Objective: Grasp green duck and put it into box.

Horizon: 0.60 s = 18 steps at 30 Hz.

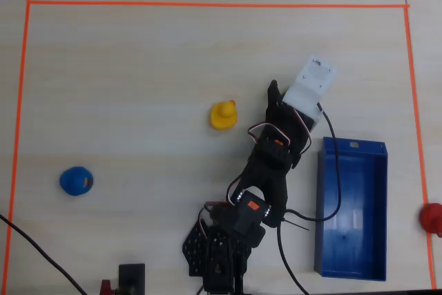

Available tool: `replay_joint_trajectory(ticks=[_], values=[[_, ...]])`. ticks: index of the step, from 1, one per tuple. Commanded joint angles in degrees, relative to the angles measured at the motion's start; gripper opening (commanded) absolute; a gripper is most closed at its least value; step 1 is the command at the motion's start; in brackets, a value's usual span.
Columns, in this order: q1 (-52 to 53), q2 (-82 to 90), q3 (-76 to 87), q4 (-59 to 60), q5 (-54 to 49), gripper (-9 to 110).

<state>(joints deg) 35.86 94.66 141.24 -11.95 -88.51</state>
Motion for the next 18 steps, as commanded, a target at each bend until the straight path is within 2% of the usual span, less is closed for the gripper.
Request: replay_joint_trajectory(ticks=[1, 6, 11, 18], values=[[0.6, -0.1, 0.2, -2.7, -0.6, 34], [0.8, -1.1, 0.4, -3.0, -2.6, 28], [0.7, -1.0, 0.5, -2.9, -2.9, 2], [0.2, 0.0, 0.6, -2.9, -2.9, 0]])
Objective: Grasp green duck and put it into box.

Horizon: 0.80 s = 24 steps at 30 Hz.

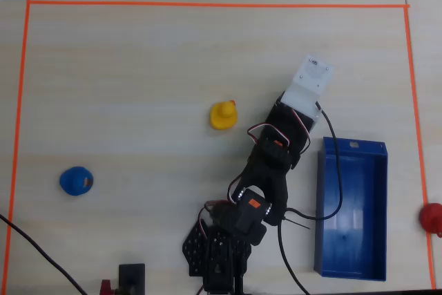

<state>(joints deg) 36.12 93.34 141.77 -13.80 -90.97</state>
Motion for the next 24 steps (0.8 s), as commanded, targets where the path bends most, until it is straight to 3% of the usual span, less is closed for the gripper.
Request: replay_joint_trajectory(ticks=[1, 12, 17, 24], values=[[-0.1, 1.5, 0.1, -1.1, -0.4, 0], [-1.2, 13.8, -11.7, 11.0, 7.6, 0], [2.8, 19.2, -25.0, 33.7, 10.3, 0], [18.0, 22.6, -36.6, 56.7, 9.4, 0]])
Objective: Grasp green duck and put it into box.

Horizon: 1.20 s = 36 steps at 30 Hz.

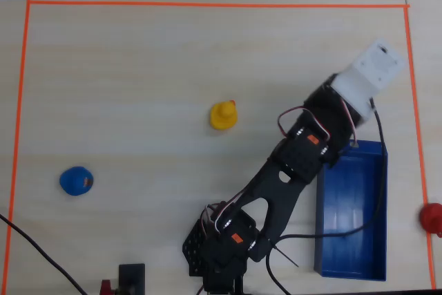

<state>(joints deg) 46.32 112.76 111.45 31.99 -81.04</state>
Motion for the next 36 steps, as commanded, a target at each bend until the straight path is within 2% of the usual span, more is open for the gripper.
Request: replay_joint_trajectory(ticks=[1, 6, 11, 19, 26, 36], values=[[10.5, 3.6, -6.7, 12.9, -1.5, 0], [22.5, 6.7, -4.4, 20.7, -8.5, 0], [28.3, 11.3, 2.6, 27.3, -12.2, 0], [29.7, 15.3, 18.9, 8.9, -14.7, 0], [30.1, 8.6, 21.6, -2.8, -16.3, 0], [29.4, 4.0, 21.3, -7.6, -18.5, 2]])
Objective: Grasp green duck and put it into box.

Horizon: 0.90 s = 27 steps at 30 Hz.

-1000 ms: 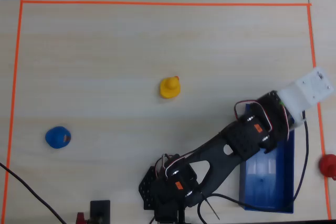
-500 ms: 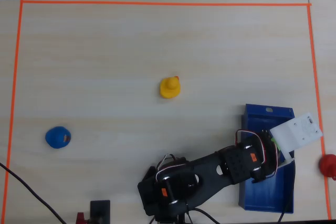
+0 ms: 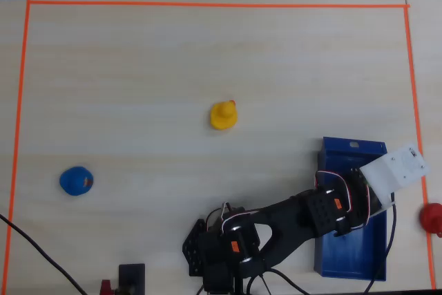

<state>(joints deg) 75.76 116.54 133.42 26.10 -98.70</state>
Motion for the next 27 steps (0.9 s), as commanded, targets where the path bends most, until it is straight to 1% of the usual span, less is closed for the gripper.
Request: replay_joint_trajectory(ticks=[1, 6, 11, 15, 19, 22, 24, 25, 27], values=[[-0.1, 0.3, -0.5, -1.7, -1.1, 2], [-0.2, 1.0, -0.3, -0.3, -2.9, 5], [-0.1, 1.8, -0.2, -0.2, -3.0, 14], [0.2, 2.4, -0.2, 0.4, -3.0, 18], [0.3, 3.1, -0.2, 1.6, -3.0, 20], [-0.6, 4.0, -0.3, 2.5, -3.0, 18], [-3.1, 4.9, -0.8, 3.7, -2.5, 16], [-5.4, 5.5, -1.4, 5.3, -2.4, 13], [-11.9, 6.3, -3.7, 9.1, -2.5, 3]])
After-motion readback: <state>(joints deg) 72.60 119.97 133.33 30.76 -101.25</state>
